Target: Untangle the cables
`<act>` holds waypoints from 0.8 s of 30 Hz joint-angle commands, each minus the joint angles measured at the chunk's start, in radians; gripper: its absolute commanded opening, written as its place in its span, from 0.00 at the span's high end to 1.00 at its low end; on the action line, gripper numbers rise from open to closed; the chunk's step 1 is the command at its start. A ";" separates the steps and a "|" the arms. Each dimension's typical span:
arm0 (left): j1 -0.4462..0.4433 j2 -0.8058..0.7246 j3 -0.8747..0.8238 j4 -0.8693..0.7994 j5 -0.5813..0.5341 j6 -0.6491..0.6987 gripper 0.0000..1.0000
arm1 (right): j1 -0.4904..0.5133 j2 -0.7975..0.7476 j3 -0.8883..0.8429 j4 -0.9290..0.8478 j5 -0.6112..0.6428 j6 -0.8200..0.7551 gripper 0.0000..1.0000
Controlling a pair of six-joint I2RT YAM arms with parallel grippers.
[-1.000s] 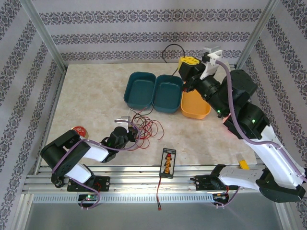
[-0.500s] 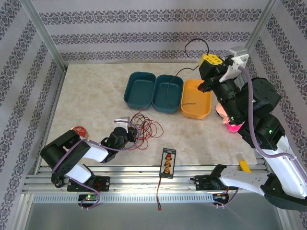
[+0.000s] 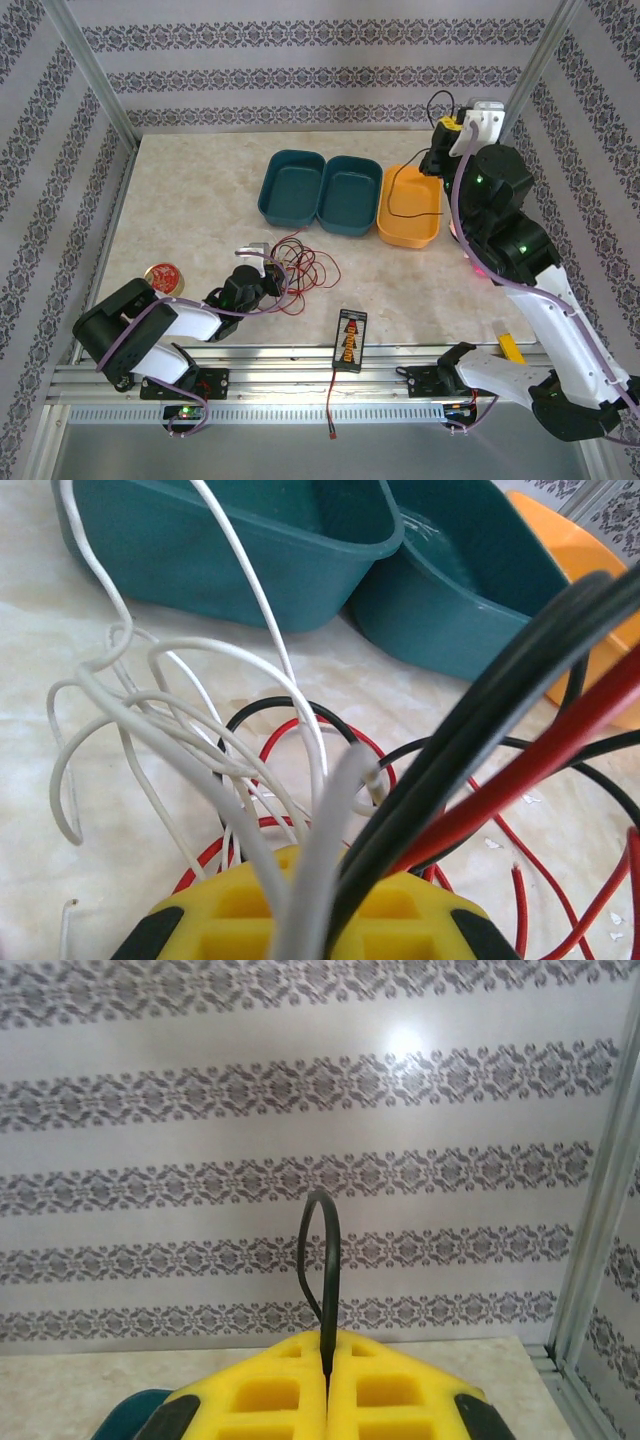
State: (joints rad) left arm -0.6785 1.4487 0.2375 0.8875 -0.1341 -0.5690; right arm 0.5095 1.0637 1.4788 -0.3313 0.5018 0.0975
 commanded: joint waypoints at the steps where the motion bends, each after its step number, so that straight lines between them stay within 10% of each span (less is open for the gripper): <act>1: 0.015 -0.033 -0.013 -0.031 0.010 0.031 0.95 | -0.093 0.024 -0.011 -0.005 -0.124 0.086 1.00; 12: 0.015 -0.109 -0.014 -0.114 -0.001 0.042 0.95 | -0.354 0.179 -0.037 0.059 -0.401 0.196 1.00; 24: 0.016 -0.124 -0.007 -0.144 -0.004 0.043 0.95 | -0.400 0.224 -0.182 0.090 -0.361 0.201 1.00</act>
State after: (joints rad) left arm -0.6785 1.3453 0.2317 0.7654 -0.1322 -0.5495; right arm 0.1284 1.2922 1.3296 -0.2741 0.1223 0.2863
